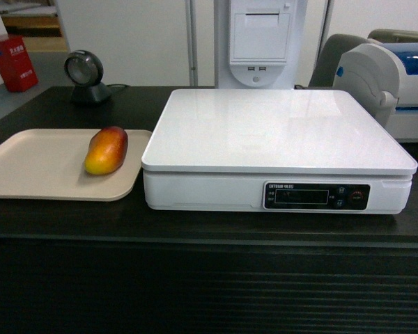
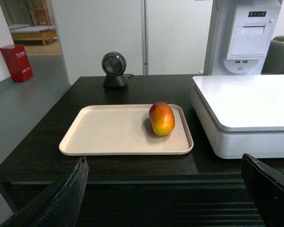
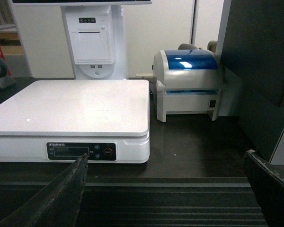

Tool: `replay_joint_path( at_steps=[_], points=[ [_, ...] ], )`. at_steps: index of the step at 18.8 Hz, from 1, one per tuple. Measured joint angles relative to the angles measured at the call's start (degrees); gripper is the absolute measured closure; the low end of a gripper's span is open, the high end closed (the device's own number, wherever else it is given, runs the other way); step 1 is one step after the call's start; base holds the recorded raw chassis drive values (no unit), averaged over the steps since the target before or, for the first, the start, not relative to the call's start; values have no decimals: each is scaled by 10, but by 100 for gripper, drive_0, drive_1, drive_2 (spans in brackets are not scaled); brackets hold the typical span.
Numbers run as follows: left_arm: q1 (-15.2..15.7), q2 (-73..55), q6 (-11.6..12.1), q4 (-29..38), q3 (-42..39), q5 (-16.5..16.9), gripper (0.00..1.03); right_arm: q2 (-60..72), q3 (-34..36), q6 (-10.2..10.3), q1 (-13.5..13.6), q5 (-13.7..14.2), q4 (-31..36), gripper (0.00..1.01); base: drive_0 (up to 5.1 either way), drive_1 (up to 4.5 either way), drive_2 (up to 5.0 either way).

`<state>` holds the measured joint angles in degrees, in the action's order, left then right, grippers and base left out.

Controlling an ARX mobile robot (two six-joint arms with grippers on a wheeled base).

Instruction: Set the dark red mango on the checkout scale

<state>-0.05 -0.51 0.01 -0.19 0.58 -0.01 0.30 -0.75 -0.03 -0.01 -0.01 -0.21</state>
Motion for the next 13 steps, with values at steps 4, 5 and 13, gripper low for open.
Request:
replay_joint_path(
  at_steps=[4,5,13],
  points=[
    [0,0,0,0,0,0,5,0,0,0,0,0,0,3,0,0,0],
    [0,0,0,0,0,0,5,0,0,0,0,0,0,3,0,0,0],
    [0,0,0,0,0,0,5,0,0,0,0,0,0,3,0,0,0]
  ],
)
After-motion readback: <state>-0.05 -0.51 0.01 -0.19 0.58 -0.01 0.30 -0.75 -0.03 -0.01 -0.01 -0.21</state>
